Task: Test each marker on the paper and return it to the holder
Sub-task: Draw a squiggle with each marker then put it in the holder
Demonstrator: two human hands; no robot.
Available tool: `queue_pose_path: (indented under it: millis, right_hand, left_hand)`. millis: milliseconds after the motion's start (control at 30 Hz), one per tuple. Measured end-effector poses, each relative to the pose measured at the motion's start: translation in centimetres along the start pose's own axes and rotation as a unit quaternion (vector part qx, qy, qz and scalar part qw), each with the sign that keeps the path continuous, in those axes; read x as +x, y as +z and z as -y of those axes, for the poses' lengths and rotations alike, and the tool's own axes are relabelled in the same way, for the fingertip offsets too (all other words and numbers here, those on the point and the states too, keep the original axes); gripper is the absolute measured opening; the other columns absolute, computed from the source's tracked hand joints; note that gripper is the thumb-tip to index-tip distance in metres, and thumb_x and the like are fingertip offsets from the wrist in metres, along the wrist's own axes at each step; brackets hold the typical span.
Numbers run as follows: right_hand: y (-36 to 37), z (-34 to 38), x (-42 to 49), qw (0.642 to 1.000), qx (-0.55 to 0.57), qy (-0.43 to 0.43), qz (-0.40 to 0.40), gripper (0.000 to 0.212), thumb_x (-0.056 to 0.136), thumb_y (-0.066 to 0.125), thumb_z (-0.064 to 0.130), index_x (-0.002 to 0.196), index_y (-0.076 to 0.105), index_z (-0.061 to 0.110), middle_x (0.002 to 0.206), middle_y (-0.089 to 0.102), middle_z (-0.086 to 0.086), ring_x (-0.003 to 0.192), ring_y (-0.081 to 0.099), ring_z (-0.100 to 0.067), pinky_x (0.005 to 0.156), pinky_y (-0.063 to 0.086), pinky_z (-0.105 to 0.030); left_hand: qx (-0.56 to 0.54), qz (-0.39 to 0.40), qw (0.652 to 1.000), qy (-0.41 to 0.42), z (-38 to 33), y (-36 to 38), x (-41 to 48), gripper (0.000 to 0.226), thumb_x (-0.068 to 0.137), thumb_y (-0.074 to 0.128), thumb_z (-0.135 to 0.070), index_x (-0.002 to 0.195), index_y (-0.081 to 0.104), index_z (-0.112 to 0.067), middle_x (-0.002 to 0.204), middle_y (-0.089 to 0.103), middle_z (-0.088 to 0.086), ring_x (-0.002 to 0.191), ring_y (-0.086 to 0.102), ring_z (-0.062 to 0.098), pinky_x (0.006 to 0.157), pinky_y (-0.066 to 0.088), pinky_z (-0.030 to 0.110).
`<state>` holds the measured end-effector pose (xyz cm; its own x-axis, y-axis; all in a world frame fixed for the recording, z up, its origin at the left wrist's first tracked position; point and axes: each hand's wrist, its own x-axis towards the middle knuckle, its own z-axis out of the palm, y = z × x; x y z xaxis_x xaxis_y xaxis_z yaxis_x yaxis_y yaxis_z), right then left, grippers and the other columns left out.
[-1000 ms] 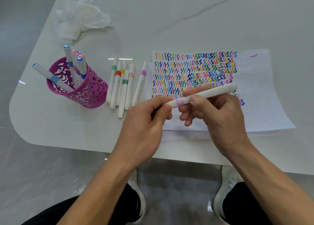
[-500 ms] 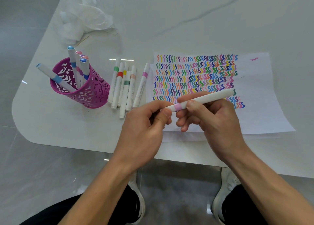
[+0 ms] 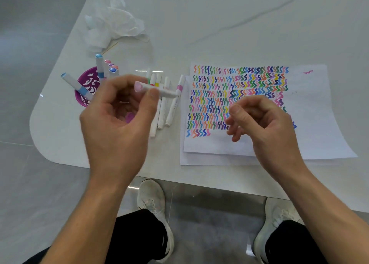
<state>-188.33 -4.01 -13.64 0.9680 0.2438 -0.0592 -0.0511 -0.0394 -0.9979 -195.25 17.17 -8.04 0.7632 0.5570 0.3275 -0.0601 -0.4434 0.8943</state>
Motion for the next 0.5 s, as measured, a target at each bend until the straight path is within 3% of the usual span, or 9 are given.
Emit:
queue_pose_path:
  millis: [67,167,267,367,500]
  right_hand:
    - [0.2,0.1,-0.1,1.0,-0.006,-0.003,-0.009,0.028,0.096,0.069,0.036,0.098,0.062,0.009,0.081,0.075,-0.006,0.065,0.071,-0.021,0.056,0.057,-0.026]
    - [0.4,0.0,-0.3,1.0,-0.012,-0.007,-0.005,0.036,0.095,0.066,0.042,0.096,0.058,0.007,0.081,0.074,-0.006,0.066,0.071,-0.022,0.056,0.056,-0.025]
    - [0.6,-0.2,-0.5,1.0,-0.016,-0.005,0.005,0.037,0.095,0.067,0.043,0.096,0.058,0.007,0.082,0.074,-0.006,0.066,0.071,-0.021,0.056,0.056,-0.026]
    - [0.7,-0.6,-0.6,0.999,-0.031,-0.001,0.018,0.032,0.095,0.069,0.042,0.097,0.061,0.011,0.083,0.074,-0.005,0.067,0.07,-0.021,0.057,0.056,-0.028]
    - [0.9,-1.0,-0.7,0.998,-0.054,0.014,0.033,0.028,0.092,0.069,0.044,0.096,0.064,0.017,0.079,0.073,-0.001,0.061,0.066,-0.015,0.054,0.053,-0.025]
  left_hand:
    - [0.024,-0.05,0.998,0.027,-0.2,-0.6,0.2,0.006,0.096,0.066,-0.026,0.096,0.061,-0.023,0.082,0.063,-0.012,0.071,0.056,0.008,0.065,0.048,0.024]
    - [0.057,-0.11,0.991,0.05,-0.3,-1.8,0.4,0.009,0.098,0.063,-0.027,0.097,0.054,-0.025,0.092,0.062,0.003,0.079,0.056,0.014,0.067,0.045,0.028]
    - [0.065,-0.13,0.988,0.06,-0.2,-2.5,0.6,0.013,0.101,0.06,-0.026,0.106,0.054,-0.015,0.105,0.064,0.008,0.097,0.063,0.013,0.079,0.05,0.027]
    - [0.041,-0.145,0.987,0.064,-0.2,-2.8,0.7,0.028,0.103,0.056,-0.025,0.117,0.055,-0.001,0.109,0.063,0.008,0.103,0.064,0.011,0.087,0.052,0.029]
    - [0.053,-0.152,0.983,0.086,-0.1,-3.3,0.9,0.029,0.104,0.055,-0.027,0.122,0.054,-0.005,0.115,0.061,0.01,0.108,0.063,0.012,0.09,0.051,0.027]
